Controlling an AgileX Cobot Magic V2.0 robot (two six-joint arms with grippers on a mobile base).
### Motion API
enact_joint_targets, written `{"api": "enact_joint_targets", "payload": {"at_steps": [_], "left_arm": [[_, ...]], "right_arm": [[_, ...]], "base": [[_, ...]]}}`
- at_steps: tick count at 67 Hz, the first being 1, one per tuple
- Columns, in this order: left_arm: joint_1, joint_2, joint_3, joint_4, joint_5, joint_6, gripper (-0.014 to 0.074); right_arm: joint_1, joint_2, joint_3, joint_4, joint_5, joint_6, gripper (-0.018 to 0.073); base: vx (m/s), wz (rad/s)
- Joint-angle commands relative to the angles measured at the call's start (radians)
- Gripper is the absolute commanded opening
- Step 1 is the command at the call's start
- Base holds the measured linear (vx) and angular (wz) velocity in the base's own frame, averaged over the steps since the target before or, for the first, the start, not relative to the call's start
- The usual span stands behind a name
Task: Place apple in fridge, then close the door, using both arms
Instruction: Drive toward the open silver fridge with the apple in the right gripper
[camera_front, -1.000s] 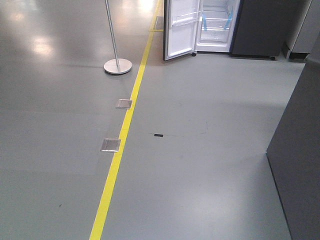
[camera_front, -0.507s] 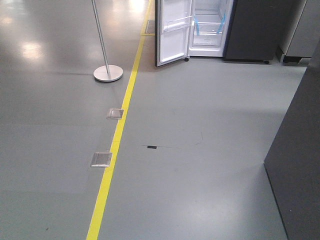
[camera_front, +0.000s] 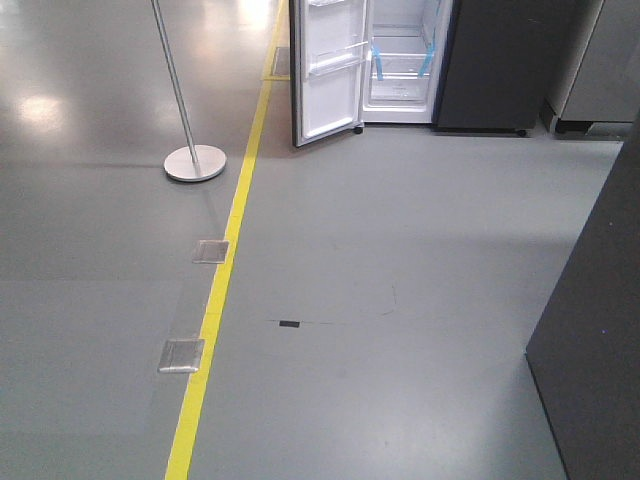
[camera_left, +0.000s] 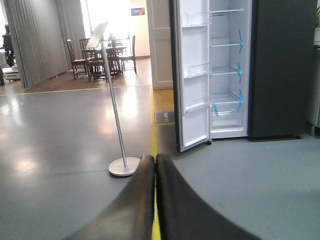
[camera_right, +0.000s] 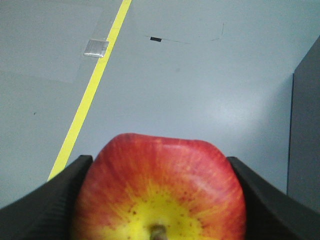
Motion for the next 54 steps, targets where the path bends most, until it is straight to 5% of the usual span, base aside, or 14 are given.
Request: {"api": "enact_joint_targets", "payload": {"at_steps": [1, 54], "left_arm": [[-0.009, -0.014, -0.018, -0.001, -0.069, 0.002, -0.0006], [-0.009, -0.014, -0.018, -0.001, -0.069, 0.002, -0.0006]], "right_arm": [[-0.005, 0.01, -0.024, 0.014, -0.061, -0.008, 0.0112], [-0.005, 0.01, -0.024, 0.014, -0.061, -0.008, 0.0112]], "base": [[0.25, -0.02], [0.23, 0.01]]}}
